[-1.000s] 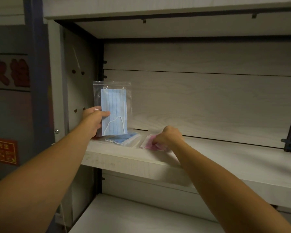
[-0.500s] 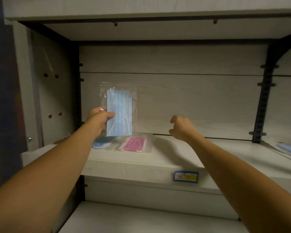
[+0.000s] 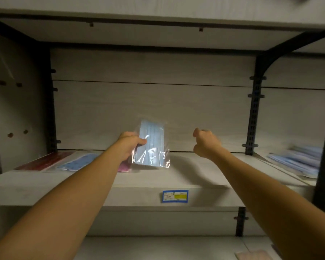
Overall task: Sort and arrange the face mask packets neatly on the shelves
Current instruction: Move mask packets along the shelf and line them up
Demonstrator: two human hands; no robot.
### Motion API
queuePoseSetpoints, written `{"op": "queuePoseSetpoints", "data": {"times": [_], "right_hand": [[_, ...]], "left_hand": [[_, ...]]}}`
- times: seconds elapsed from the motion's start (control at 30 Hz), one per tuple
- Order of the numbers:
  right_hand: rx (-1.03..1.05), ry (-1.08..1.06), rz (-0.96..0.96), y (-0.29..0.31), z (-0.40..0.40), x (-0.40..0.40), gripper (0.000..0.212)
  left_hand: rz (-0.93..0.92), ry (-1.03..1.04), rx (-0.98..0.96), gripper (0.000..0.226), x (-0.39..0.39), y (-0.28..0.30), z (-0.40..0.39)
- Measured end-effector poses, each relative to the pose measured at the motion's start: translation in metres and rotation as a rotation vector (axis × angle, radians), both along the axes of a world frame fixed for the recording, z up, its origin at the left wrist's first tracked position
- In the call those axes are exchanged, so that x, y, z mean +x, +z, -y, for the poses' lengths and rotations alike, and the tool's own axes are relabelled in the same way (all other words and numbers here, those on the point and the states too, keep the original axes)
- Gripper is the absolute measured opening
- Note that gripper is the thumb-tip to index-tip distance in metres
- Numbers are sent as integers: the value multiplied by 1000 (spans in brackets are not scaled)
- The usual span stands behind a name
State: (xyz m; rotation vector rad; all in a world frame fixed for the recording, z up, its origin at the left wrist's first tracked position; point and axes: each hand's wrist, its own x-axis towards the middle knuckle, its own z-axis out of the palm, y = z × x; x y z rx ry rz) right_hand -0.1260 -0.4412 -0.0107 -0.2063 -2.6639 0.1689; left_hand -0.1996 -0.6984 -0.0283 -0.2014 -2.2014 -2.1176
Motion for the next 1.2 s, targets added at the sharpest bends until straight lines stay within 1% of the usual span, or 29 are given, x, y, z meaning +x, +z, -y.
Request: {"op": "queuePoseSetpoints", "data": {"times": [0.07, 0.13, 0.23, 0.4, 0.6, 0.67, 0.77, 0.9, 1.03, 1.13, 1.2], "right_hand": [[9, -18, -2, 0, -7, 3, 44], [8, -32, -6, 1, -13, 6, 45], [18, -33, -9, 0, -19, 7, 47], [39, -44, -8, -4, -20, 6, 48], [57, -32, -3, -10, -18, 2, 48], [60, -27, -7, -12, -15, -1, 48], [76, -10, -9, -15, -11, -4, 47], [102, 12, -4, -19, -9, -6, 48], [110, 3, 14, -21, -8, -5, 49], [127, -17, 32, -24, -8, -3, 46], [146, -43, 54, -27, -10, 1, 42]], "left_hand": [[37, -46, -45, 23, 1, -5, -11], [47, -44, -125, 18, 2, -8, -19], [43, -35, -257, 26, 1, -12, -28], [-48, 76, -683, 41, 1, -17, -32], [-65, 99, -927, 49, 0, -21, -30], [-78, 105, -980, 48, -1, -22, -30], [-112, 141, -1061, 55, -4, -23, -31], [-135, 185, -1111, 54, -7, -24, -33], [-164, 212, -1143, 60, -5, -26, -34], [-230, 228, -1087, 49, -2, -22, -31], [-310, 208, -1054, 33, 1, -18, -31]]}}
